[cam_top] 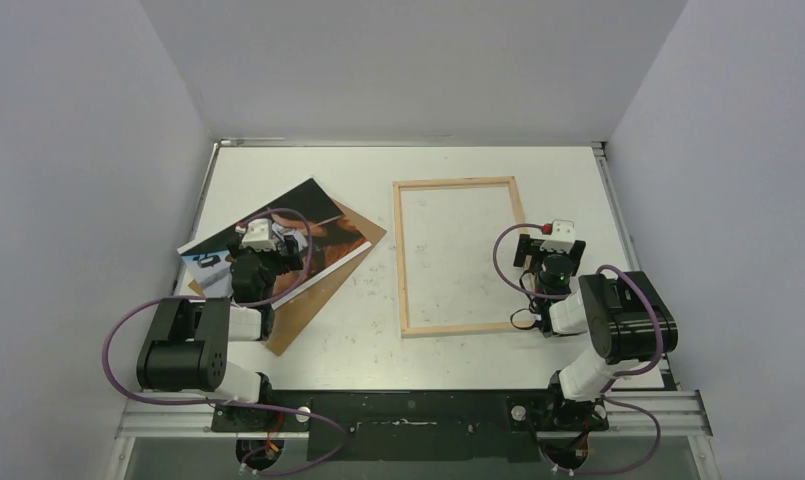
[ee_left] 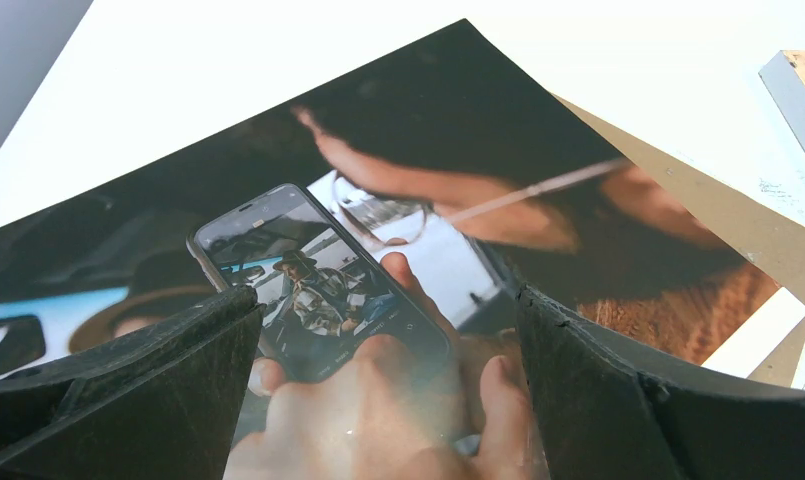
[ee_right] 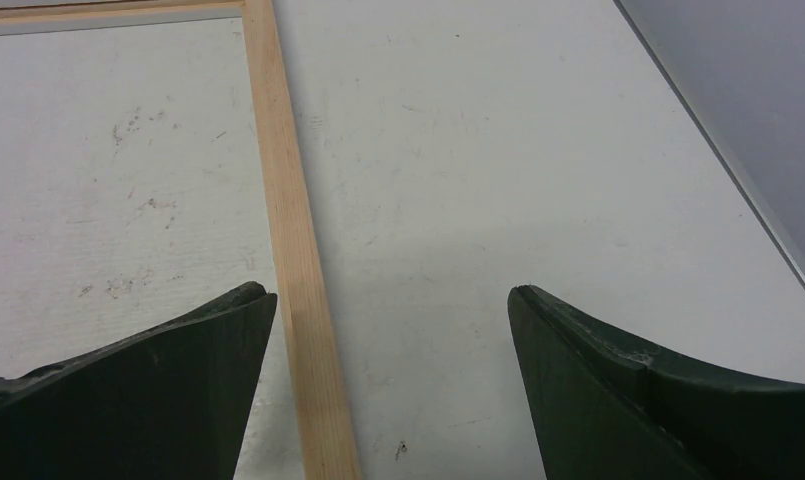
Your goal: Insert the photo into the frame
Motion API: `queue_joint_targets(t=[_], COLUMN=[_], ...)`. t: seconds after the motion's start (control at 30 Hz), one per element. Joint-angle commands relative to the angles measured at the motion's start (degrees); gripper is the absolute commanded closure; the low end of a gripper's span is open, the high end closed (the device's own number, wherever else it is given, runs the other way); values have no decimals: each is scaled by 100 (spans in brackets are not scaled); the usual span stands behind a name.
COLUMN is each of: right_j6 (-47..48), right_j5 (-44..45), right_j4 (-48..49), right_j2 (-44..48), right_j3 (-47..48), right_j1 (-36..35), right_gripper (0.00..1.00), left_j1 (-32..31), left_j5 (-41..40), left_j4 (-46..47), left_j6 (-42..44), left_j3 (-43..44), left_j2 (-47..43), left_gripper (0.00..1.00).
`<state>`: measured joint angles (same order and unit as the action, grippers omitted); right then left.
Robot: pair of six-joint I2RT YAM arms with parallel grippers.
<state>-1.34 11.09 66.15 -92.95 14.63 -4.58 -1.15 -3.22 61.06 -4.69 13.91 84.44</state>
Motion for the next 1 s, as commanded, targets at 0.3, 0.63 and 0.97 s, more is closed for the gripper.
queue_joint_targets(t=[0.3,0.63,0.97], right_j6=[-303,-3541,-3383], right_j5=[117,-914,-910], right_j4=[59,-4854,-6368], right_j2=[159,479,-693], right_j3=[98,3359,5590], right_j1=[59,449,-1928], right_gripper=[10,10,10], left_j1=[36,1118,1257], left_j5=[119,1547,748], left_j4=[29,-5853,-8289], left_j6=[-3,587,1336], left_j3=[150,3744,5938], left_j2=[-102,-670,1119], left_gripper=[4,4,4])
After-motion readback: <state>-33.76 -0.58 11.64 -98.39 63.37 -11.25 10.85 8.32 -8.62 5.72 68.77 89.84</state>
